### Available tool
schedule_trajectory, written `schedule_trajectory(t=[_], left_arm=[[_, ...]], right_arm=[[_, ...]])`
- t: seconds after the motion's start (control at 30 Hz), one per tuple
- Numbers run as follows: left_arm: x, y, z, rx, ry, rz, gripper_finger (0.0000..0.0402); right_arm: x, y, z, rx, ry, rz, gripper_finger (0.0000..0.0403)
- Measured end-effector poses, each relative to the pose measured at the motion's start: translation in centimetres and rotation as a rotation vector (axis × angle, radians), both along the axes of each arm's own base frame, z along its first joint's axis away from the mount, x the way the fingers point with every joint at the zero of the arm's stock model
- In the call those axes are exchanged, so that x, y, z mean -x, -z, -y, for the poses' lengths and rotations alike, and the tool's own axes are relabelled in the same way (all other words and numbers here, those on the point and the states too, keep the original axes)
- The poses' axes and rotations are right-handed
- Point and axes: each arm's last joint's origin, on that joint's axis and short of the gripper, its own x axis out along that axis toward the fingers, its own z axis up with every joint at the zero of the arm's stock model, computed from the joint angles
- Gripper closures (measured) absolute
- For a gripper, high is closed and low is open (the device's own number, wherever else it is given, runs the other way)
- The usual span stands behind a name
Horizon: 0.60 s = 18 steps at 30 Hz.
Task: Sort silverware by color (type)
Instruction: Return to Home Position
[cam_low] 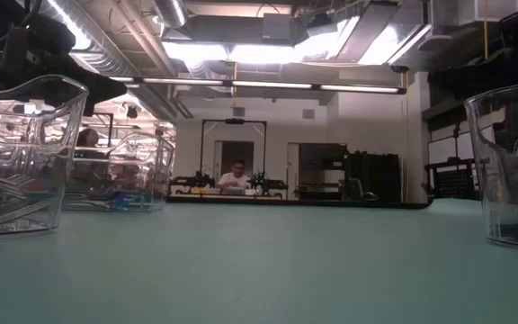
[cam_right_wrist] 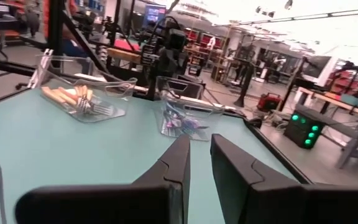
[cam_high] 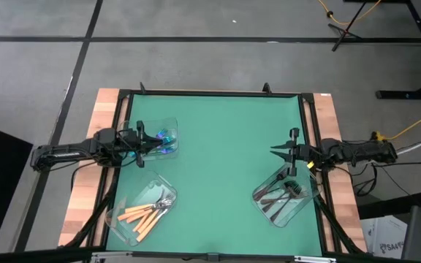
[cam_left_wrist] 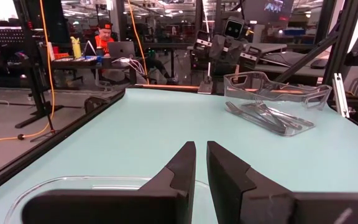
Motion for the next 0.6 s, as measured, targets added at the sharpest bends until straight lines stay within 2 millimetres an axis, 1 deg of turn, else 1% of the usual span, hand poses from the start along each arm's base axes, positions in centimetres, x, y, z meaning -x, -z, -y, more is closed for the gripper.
schedule_trajectory(t=[0.27, 0.6], left_arm=[[0.0, 0.0, 0.0, 0.000, 0.000, 0.000, 0.0369], [0.0, 0.0, 0.0, 0.000, 0.000, 0.000, 0.0369]], right_arm=[[-0.1, 0.2, 0.8, -0.038, -0.083, -0.014, 0.0347], [-0.1, 0.3, 1.3, -0.047, -0.054, -0.025, 0.0347]])
